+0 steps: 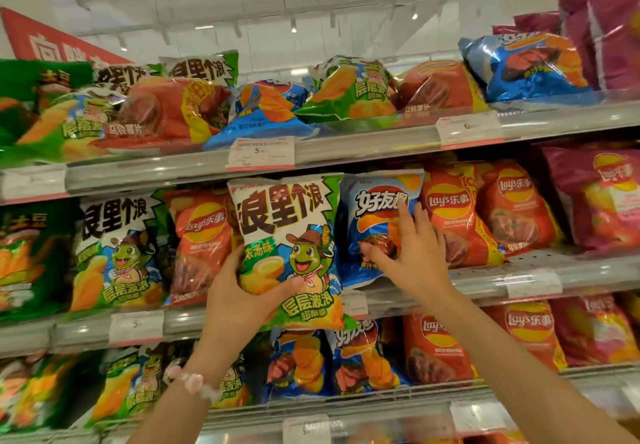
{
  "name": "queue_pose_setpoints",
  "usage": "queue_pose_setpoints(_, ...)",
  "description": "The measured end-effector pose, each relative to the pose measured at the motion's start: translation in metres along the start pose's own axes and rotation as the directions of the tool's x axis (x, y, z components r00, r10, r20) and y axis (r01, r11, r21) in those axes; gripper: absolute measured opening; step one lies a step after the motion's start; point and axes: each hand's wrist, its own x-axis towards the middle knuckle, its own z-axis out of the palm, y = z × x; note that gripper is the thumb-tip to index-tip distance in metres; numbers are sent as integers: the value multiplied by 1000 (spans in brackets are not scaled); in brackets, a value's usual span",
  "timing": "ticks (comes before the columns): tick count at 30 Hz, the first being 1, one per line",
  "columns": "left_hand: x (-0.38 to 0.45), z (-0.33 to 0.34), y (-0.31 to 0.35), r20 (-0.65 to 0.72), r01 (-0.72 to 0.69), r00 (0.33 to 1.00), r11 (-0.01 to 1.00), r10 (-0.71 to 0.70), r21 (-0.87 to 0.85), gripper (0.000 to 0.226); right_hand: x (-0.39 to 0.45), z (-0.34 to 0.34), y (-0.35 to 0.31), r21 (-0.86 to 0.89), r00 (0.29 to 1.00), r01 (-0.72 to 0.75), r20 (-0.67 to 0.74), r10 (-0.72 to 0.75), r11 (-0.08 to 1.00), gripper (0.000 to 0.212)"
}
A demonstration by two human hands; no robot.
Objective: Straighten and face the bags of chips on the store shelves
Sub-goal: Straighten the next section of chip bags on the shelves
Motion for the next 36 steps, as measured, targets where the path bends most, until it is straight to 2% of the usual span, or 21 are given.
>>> queue_pose_setpoints(2, -2, 5, 0, -11, -21, 1000, 1000, 21, -13, 75, -17, -6, -15, 197, 992, 87, -105, -67, 976, 91)
queue_pose_setpoints(3, -4, 9, 2, -12, -23, 1000, 999, 22, -28, 75, -26, -8, -23, 343, 993, 106, -80, -84, 933, 85)
queue_pose_setpoints(4, -6, 13, 2, -5, -24, 1000, 999, 24, -45, 77, -34, -11, -33, 499, 997, 62, 16, -81, 864, 83)
queue_pose_setpoints(5, -6, 17, 1, 4, -25, 1000, 998, 25, -50, 85, -40, -15, -43, 642, 984, -44, 159, -77, 766, 86)
queue_pose_setpoints(7, -10, 22, 2, 0, -22, 1000, 998, 22, -56, 100, -44, -18, -56, 754, 917, -287, 394, -57, 592, 99)
queue_pose_setpoints(9, -13, 28, 4, 3, -13, 1000, 997, 14, -82, 93, -44, -17, -59, 762, 879, -384, 474, -45, 521, 105)
queue_pose_setpoints(12, -19, 32, 7, 8, -3, 1000, 999, 4, -46, 83, -43, -15, -57, 784, 869, -419, 492, -47, 458, 102)
queue_pose_setpoints(16, -22, 26, -2, 48, 54, 997, 998, -53, -19, 94, -50, -9, -56, 772, 852, -454, 522, -36, 445, 86)
queue_pose_setpoints(21, -31, 19, -15, 77, 36, 996, 999, -35, -12, 110, -55, 1, -56, 781, 836, -518, 549, 10, 349, 61)
queue_pose_setpoints(24, -34, 10, -11, 89, 55, 995, 998, -51, -36, 93, -57, 5, -60, 765, 816, -563, 576, 59, 313, 64)
queue_pose_setpoints(26, -29, -2, -8, 95, 46, 995, 998, -43, -34, 79, -56, 5, -63, 772, 815, -569, 575, 70, 284, 57)
queue_pose_setpoints(28, -13, -20, -14, 6, -71, 997, 997, 71, 24, 82, -53, 4, -68, 781, 830, -548, 552, 80, 298, 50)
queue_pose_setpoints(30, 12, -42, -22, -181, -155, 966, 976, 182, 156, 83, -50, 6, -69, 789, 847, -524, 524, 93, 320, 49)
queue_pose_setpoints(32, 37, -61, -29, -272, -102, 937, 916, 219, 388, 96, -47, 7, -73, 800, 863, -498, 495, 103, 334, 44)
queue_pose_setpoints(34, 55, -74, -38, -230, -30, 957, 850, 176, 527, 115, -43, 10, -80, 810, 882, -464, 459, 106, 358, 39)
queue_pose_setpoints(36, 68, -80, -46, -140, -21, 983, 818, 123, 575, 130, -40, 12, -87, 818, 896, -439, 430, 112, 373, 36)
